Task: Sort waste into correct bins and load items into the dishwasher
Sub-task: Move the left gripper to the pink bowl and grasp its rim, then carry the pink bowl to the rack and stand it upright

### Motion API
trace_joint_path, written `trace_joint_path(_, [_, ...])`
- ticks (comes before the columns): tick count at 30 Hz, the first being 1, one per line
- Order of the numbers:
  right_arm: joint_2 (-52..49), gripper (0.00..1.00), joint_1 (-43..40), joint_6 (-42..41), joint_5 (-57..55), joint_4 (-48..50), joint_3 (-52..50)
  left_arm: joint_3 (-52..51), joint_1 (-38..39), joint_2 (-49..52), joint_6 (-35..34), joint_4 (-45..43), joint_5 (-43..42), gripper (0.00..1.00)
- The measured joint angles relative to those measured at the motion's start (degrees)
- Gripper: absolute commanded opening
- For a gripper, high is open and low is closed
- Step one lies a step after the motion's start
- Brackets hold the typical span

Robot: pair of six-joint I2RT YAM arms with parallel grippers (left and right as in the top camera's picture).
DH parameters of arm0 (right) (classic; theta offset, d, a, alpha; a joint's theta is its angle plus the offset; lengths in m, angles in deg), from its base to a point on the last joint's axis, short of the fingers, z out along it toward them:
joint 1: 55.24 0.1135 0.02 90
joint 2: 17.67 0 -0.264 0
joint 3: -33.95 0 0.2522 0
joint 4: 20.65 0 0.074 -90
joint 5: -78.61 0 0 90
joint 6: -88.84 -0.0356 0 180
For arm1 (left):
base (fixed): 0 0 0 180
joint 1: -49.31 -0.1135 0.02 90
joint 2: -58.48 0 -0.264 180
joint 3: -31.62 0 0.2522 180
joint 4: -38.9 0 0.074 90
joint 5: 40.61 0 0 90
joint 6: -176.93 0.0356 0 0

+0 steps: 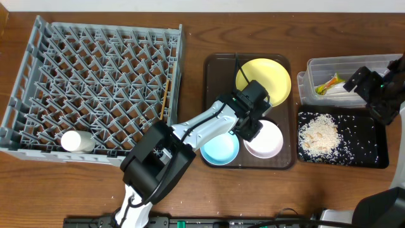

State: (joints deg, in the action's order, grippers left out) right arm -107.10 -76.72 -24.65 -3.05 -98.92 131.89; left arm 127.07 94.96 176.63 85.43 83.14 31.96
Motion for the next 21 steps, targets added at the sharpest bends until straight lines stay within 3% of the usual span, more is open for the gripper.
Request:
trace_joint_path(14, [0.0,0.99,0.0,0.0,0.0,0.0,0.0,2.5,-1.1,-3.1,0.2,2.6,0.7,0.08])
trace_joint_path(18, [0.0,0.99,0.0,0.0,0.0,0.0,0.0,6.1,-3.8,-10.8,0.1,5.4,6.6,0.08])
trace_joint_path(21, [0.0,0.99,0.0,0.0,0.0,0.0,0.0,7.9,-6.5,-17.7,0.5,8.9,16.3,0.08])
